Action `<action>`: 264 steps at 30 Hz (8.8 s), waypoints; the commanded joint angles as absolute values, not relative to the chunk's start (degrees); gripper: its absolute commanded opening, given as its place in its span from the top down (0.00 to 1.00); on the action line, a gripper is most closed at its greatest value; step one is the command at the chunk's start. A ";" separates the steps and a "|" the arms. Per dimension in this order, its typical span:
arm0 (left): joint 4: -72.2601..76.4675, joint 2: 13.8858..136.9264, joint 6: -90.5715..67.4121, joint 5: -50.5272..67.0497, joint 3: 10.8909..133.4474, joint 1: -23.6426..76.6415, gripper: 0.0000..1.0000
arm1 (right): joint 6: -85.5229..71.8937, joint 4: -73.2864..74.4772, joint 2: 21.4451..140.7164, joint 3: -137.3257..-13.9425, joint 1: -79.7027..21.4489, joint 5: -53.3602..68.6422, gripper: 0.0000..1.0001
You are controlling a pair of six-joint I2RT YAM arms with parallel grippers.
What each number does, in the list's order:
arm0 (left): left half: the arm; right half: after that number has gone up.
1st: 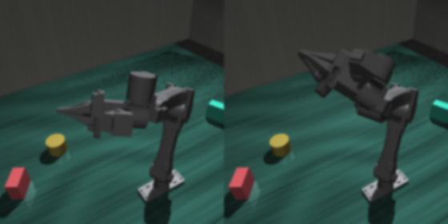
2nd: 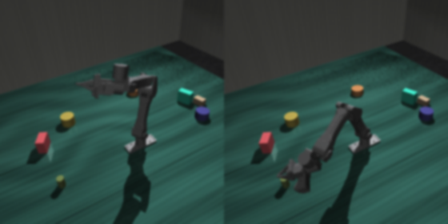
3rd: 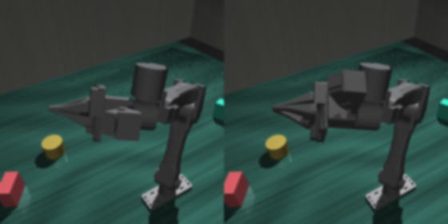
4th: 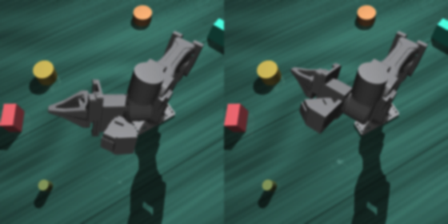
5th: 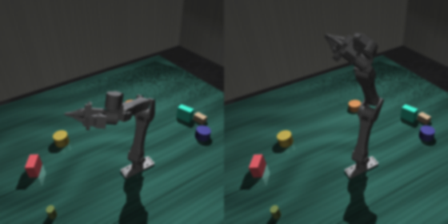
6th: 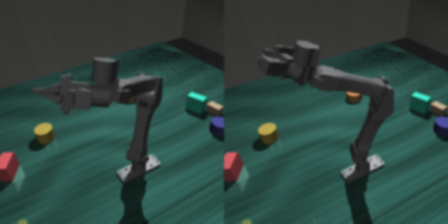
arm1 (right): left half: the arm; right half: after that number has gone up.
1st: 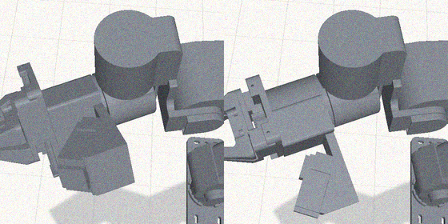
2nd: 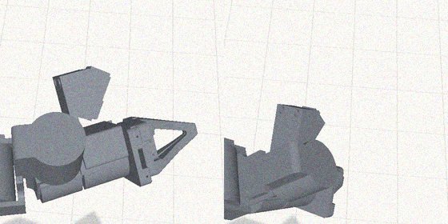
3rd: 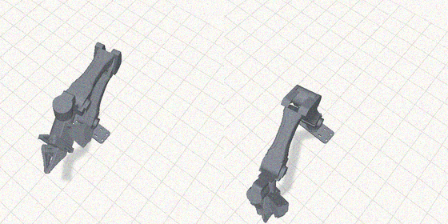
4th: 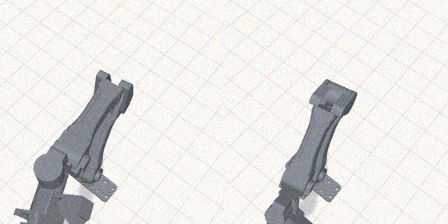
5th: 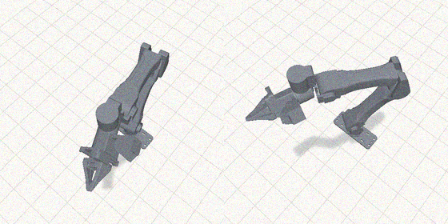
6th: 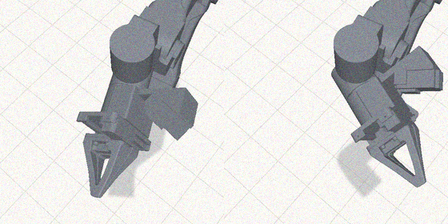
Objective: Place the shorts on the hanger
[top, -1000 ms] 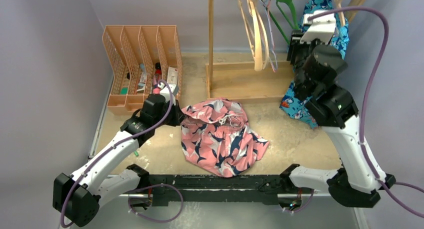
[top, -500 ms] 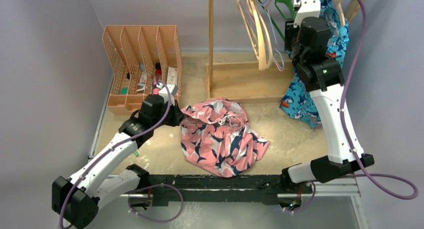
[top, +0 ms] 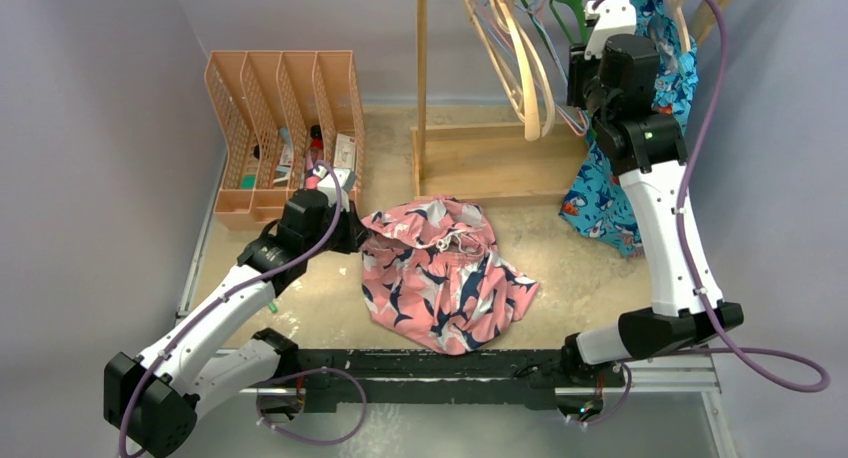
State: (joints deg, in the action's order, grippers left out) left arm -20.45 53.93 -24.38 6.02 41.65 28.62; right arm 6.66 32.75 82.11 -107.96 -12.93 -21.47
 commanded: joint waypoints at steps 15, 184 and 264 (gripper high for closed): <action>-18.95 52.52 -23.29 6.65 42.65 28.38 1.00 | 5.69 27.65 80.86 -104.87 -12.48 -20.99 0.76; -19.05 55.97 -42.68 17.22 72.12 28.41 1.00 | -0.24 10.50 46.57 -58.22 -39.44 13.42 1.00; -68.33 53.88 40.56 26.44 100.50 28.42 0.40 | 8.28 -34.05 34.95 -32.60 -39.38 36.82 1.00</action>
State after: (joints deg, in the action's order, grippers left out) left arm -67.20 51.59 37.91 29.06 100.20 28.53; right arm 7.07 -31.86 34.83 -28.08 -39.33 35.79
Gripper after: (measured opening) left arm 0.608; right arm 0.028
